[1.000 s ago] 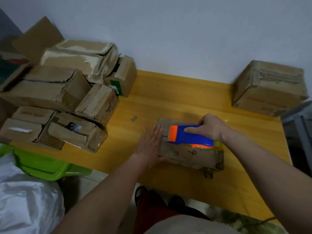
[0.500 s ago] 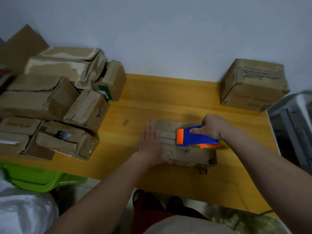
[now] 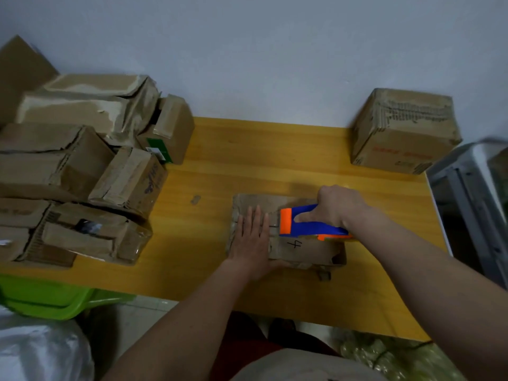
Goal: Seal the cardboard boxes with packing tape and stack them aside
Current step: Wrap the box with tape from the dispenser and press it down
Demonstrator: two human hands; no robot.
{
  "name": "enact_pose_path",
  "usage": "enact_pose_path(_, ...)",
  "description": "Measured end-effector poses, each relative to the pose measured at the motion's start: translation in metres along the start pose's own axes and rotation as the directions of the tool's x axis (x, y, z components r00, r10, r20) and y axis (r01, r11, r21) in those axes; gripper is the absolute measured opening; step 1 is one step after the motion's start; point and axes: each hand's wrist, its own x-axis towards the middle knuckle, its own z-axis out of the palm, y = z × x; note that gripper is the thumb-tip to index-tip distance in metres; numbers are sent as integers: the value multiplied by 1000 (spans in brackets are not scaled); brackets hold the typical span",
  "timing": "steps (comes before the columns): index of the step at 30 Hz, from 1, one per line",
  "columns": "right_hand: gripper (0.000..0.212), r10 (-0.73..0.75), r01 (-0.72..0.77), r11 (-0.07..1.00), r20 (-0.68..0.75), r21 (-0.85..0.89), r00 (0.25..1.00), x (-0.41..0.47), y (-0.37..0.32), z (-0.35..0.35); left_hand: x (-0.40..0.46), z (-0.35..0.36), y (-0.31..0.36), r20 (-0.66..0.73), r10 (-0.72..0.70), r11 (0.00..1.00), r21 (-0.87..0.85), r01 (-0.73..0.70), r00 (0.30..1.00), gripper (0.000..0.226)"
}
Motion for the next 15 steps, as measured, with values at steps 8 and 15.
enact_pose_path(8,61,93,-97,992,55,82,994,-10,53,-10,-1,1,-6,6,23,1000,-13,-23,1000,128)
enact_pose_path(15,63,117,-116,979,-2,165,993,-8,67,6,14,-15,-45,40,42,990,136,-47,998,116)
